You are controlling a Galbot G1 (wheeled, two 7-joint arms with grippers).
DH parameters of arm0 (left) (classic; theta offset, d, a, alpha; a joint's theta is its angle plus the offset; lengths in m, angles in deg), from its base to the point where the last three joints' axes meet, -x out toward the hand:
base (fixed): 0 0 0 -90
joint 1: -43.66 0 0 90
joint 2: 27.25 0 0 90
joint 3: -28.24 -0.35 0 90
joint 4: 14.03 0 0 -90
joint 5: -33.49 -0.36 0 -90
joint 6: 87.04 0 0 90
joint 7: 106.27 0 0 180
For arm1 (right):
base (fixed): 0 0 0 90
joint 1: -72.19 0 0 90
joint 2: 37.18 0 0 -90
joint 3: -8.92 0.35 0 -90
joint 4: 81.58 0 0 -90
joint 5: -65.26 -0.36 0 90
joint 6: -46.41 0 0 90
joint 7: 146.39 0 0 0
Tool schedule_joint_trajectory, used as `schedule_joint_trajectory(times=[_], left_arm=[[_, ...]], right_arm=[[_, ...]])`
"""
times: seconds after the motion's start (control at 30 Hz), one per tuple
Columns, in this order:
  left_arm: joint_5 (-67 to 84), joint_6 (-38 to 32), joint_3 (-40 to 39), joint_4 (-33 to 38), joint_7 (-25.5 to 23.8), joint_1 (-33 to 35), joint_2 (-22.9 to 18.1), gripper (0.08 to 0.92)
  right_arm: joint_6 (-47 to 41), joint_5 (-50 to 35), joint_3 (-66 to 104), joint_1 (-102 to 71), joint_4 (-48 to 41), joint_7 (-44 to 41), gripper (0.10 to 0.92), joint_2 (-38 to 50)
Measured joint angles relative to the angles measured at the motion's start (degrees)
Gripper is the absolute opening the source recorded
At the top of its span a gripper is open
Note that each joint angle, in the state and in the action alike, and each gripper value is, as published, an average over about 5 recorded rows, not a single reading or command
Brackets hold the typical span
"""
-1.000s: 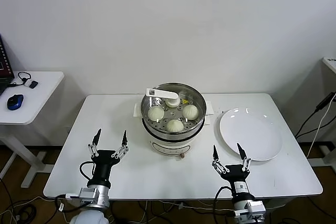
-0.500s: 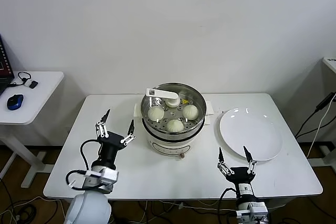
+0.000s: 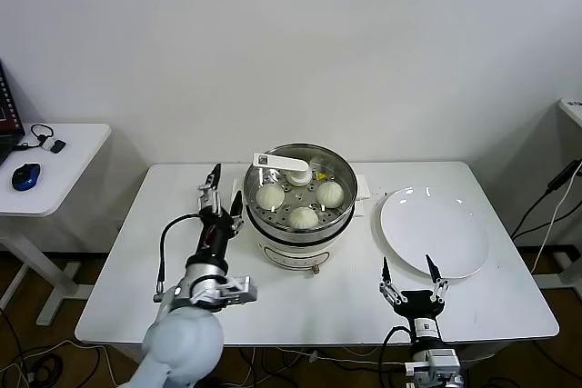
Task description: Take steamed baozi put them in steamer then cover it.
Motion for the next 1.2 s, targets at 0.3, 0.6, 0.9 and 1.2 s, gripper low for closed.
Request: schedule_joint_trajectory(times=[0.3, 0.6, 0.9, 1.2], left_arm=[[-12.3, 4.3, -6.6, -5.8, -5.9, -7.4, -1.4, 0.823], [-18.4, 6.5, -11.1, -13.1, -9.6, -14.0, -2.8, 0.823], [-22.1, 7.2, -13.9, -18.7, -11.9, -19.1, -4.0, 0.823], [-23.8, 7.3, -15.7, -22.3, -13.1, -22.7, -5.0, 0.823]], right_arm=[[0.0, 0.0, -0.4, 0.9, -0.4, -0.2, 0.823, -0.1], [0.6, -0.6, -0.1, 0.8, -0.4, -0.3, 0.823, -0.1], [1.2, -1.1, 0.0, 0.5, -0.4, -0.1, 0.823, -0.4], [1.4, -1.5, 0.1, 0.3, -0.3, -0.1, 0.823, -0.7]])
